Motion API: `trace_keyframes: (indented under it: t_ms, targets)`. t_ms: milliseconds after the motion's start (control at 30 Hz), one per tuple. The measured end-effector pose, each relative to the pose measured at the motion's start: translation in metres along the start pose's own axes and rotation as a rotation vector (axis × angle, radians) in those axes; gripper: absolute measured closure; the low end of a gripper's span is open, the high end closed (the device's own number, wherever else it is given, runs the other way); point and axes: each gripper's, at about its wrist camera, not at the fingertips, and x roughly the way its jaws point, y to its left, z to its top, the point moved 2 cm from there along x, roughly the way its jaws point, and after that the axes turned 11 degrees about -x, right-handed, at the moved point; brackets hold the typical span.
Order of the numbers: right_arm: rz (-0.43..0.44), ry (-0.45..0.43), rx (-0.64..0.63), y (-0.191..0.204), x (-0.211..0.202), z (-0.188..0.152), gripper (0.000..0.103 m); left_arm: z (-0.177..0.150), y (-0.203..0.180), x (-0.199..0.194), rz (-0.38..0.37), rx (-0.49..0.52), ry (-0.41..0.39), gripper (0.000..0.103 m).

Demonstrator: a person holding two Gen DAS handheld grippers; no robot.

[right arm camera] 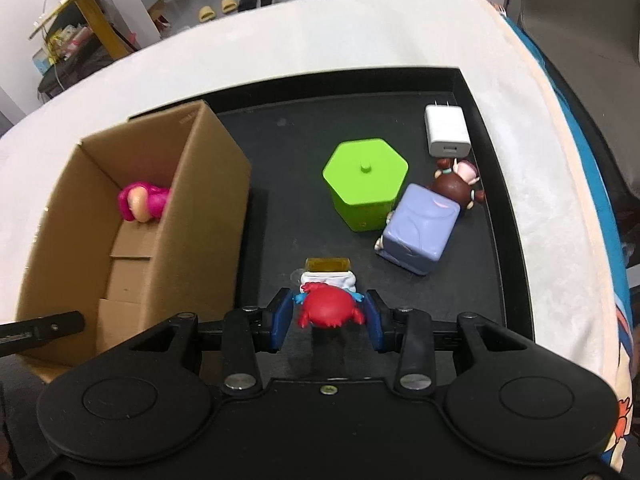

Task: Organize rigid objects
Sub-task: 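Carry the troll figure into the cardboard box and release it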

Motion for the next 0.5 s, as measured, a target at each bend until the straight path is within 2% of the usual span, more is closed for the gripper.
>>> trace_keyframes:
  t_ms: [500]
  targets:
    - [0.016, -0.124, -0.026, 0.012, -0.042, 0.012, 0.065, -0.001, -0.003, -0.002, 0.010, 0.004, -0.009, 0.087]
